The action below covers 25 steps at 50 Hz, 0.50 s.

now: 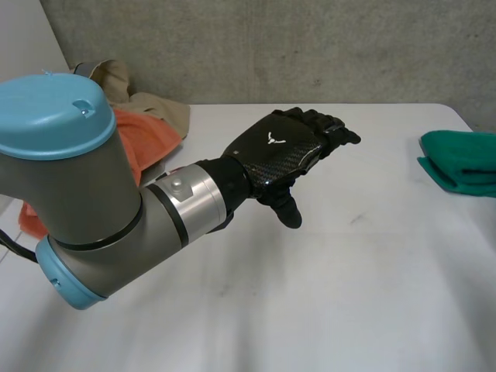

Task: Fold the laundry.

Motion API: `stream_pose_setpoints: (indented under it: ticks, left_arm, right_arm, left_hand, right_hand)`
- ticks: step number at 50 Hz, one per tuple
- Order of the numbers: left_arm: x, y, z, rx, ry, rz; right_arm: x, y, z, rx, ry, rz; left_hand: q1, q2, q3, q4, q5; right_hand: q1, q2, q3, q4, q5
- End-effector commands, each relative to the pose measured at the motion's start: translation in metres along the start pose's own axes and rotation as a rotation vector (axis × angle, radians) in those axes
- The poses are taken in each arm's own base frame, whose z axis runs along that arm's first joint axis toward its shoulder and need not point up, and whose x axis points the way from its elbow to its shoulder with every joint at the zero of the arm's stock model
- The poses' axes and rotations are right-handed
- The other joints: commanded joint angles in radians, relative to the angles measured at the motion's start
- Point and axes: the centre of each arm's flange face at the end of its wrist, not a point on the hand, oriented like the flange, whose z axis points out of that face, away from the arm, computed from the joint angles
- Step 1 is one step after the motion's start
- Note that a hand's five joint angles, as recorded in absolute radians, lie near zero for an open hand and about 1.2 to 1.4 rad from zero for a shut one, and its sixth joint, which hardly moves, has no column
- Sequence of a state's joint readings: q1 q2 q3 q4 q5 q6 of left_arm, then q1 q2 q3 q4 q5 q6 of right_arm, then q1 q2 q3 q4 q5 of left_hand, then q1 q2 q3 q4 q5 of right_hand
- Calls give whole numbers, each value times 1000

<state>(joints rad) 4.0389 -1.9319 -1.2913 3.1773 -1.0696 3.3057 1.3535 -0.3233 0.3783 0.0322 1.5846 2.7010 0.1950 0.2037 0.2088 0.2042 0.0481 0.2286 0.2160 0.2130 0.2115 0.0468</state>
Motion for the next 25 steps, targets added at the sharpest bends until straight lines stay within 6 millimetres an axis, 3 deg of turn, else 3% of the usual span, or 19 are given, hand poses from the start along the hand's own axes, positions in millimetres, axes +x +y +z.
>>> stream_pose_setpoints:
  ticks: [1, 5, 9, 10, 14, 15, 17, 18, 19, 21, 22, 25]
  left_arm:
    - [-5, 0, 0, -3, -44, 2]
    - [-12, -1, -1, -7, -101, 4]
    - [-29, -3, -3, -9, -220, 19]
    - [-35, -4, -4, -6, -257, 24]
    - [-87, -8, -18, 11, -531, 71]
    - [-116, -1, -28, -15, -660, 104]
    - [-143, 8, -38, -53, -771, 145]
    - [-158, 15, -44, -80, -826, 169]
    - [-186, 31, -54, -139, -910, 223]
    - [-210, 52, -61, -211, -954, 278]
    - [-229, 75, -66, -284, -967, 334]
    - [-250, 115, -69, -387, -926, 403]
  right_arm:
    - [0, -46, -23, 151, 16, -109]
    - [-8, -73, -54, 265, -74, -121]
    - [-24, -89, -97, 312, -218, -125]
    - [-34, -92, -117, 317, -286, -127]
    - [-52, -83, -158, 290, -432, -120]
    - [-55, -80, -166, 282, -466, -119]
    - [-62, -78, -184, 271, -531, -121]
    - [-67, -82, -204, 270, -592, -123]
    - [-67, -85, -213, 270, -618, -122]
    - [-70, -89, -231, 268, -665, -121]
    - [-70, -90, -243, 257, -691, -118]
    - [-71, -87, -255, 241, -719, -112]
  left_hand:
    - [18, 10, 5, 9, -9]
    - [19, 10, 5, 9, -9]
    - [18, 10, 5, 9, -9]
    - [18, 10, 5, 9, -9]
    - [13, 4, -1, 3, -15]
    - [10, 1, -4, 1, -18]
    - [4, -5, -10, -5, -24]
    - [1, -8, -13, -8, -27]
    - [4, -5, -10, -5, -24]
    - [4, -5, -10, -5, -24]
    - [7, -2, -7, -2, -21]
    - [10, 1, -4, 0, -18]
  right_hand:
    - [-54, -41, -38, -37, -47]
    - [-54, -41, -38, -37, -47]
    - [-54, -41, -38, -37, -47]
    - [-54, -41, -38, -37, -47]
    - [-54, -41, -38, -37, -47]
    - [-54, -41, -38, -37, -47]
    - [-54, -41, -38, -37, -47]
    - [-54, -41, -38, -37, -47]
    - [-54, -41, -38, -37, -47]
    - [-54, -41, -38, -37, -47]
    - [-54, -41, -38, -37, -47]
    - [-54, -41, -38, -37, -47]
